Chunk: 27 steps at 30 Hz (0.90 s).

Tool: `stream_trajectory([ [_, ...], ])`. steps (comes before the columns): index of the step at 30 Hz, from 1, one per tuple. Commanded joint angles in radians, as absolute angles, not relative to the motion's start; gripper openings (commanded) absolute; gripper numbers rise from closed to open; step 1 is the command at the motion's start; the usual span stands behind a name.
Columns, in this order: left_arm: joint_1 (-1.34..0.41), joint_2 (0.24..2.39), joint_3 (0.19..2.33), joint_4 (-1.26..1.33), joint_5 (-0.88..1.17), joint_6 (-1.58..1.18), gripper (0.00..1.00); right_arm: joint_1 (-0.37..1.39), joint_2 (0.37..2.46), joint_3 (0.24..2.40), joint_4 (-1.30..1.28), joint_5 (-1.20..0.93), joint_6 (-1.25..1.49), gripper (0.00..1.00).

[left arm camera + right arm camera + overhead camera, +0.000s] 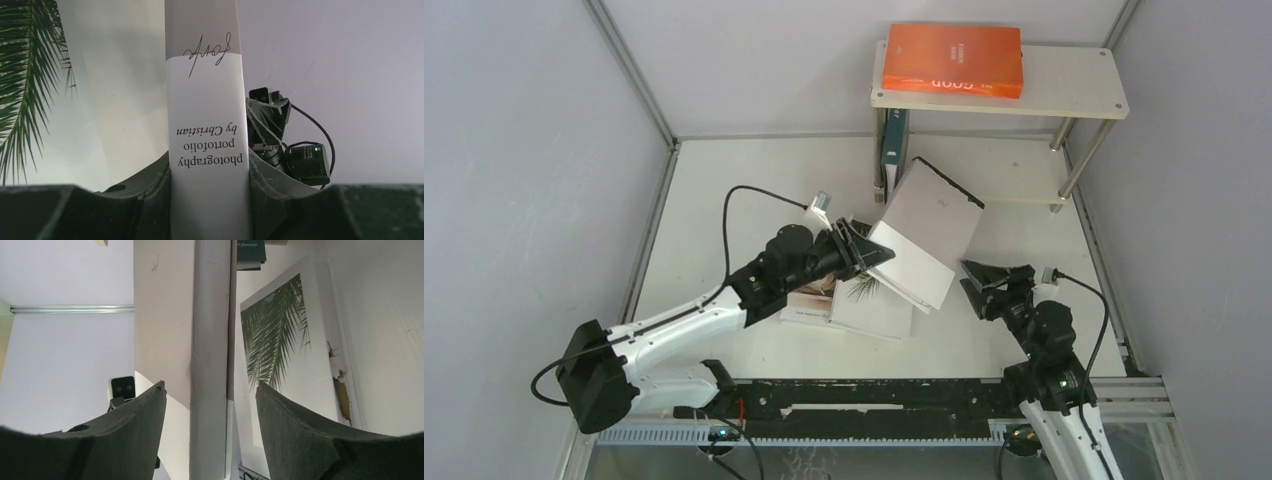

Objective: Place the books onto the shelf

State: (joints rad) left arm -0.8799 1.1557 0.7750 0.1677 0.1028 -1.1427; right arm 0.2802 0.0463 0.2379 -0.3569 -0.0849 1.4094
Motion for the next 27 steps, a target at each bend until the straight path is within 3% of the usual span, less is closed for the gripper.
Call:
stream_trajectory([
  [1, -0.904, 1.182, 0.879, 0.203, 0.076, -1.093, 0.29, 0.215, 0.032, 0.264, -0.376, -0.177, 1.356, 0.73],
  [10, -0.947, 1.283, 1.06, 0.06, 0.004, -0.963, 0.26, 0.105, 0.047, 0.315, -0.459, -0.242, 1.272, 0.74],
  [27, -0.994, 1.532, 1.477, -0.275, -0.338, -0.712, 0.24, -0.03, 0.23, 0.47, -0.631, -0.237, 1.071, 0.75],
])
